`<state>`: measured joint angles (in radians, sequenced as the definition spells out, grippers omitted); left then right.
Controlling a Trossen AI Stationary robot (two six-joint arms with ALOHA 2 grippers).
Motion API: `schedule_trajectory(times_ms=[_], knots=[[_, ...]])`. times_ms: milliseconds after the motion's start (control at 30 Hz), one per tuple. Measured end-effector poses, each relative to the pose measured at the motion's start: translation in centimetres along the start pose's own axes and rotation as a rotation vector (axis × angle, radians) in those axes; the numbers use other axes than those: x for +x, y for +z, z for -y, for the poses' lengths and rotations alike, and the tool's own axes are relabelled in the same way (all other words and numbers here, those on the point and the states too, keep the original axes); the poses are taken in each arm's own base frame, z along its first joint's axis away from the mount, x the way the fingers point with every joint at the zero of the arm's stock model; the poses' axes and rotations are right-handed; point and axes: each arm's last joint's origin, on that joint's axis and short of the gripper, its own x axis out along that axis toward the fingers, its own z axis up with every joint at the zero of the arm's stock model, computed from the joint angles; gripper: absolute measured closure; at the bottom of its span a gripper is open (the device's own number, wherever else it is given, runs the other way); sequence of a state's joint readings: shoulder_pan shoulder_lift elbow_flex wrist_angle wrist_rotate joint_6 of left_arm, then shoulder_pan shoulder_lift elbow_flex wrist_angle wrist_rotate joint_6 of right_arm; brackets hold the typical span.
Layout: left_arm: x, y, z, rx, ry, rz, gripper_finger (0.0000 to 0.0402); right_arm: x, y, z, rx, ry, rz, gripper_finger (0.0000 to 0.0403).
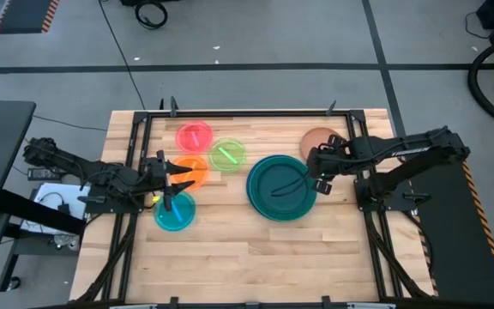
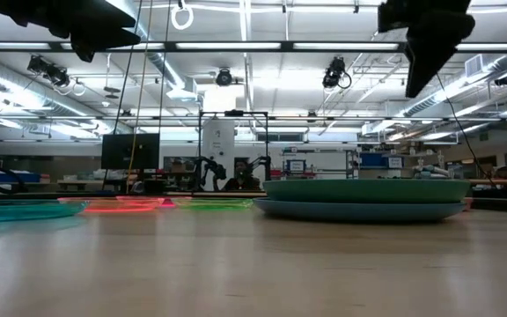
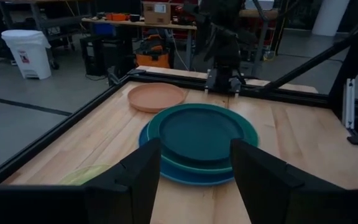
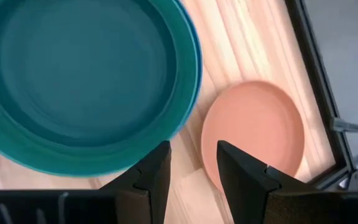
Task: Stack plastic plates
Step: Stack the brown plate on top of the dark blue plate
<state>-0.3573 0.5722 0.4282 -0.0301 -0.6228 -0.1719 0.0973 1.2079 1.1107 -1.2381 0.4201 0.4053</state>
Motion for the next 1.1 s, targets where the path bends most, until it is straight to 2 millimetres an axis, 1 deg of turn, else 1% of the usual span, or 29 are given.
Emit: schedule_trajectory(times_ms=[367, 567, 633, 700, 800, 933, 1100], knots=[[1.1, -0.7, 0.5, 0.033, 0.016, -0.046, 0.0203, 4.1, -1.6, 0.4, 0.051, 0.030, -0.090, 0.0261], [1.2, -0.7, 0.6, 0.033, 0.017, -0.049, 0.0203, 5.7, -2.3, 1.1, 0.092, 0.001, -0.136, 0.0261], [1.2, -0.7, 0.6, 0.008, 0.017, -0.048, 0.0203, 6.1, -2.4, 1.4, 0.117, -0.008, -0.146, 0.0261], [1.2, -0.4, 0.6, -0.012, 0.016, -0.044, 0.0203, 6.5, -2.4, 1.7, 0.139, -0.014, -0.149, 0.0261], [1.1, 0.8, 0.9, -0.030, 0.006, -0.019, 0.0203, 7.0, -2.4, 2.2, 0.172, -0.022, -0.148, 0.0261], [1.4, 1.3, 1.8, 0.046, -0.023, -0.028, 0.0203, 7.7, -2.3, 2.8, 0.191, -0.010, -0.146, 0.0263], [2.3, 0.4, 2.8, 0.132, -0.033, -0.087, 0.0203, 8.6, -2.5, 3.5, 0.209, 0.003, -0.153, 0.0274]])
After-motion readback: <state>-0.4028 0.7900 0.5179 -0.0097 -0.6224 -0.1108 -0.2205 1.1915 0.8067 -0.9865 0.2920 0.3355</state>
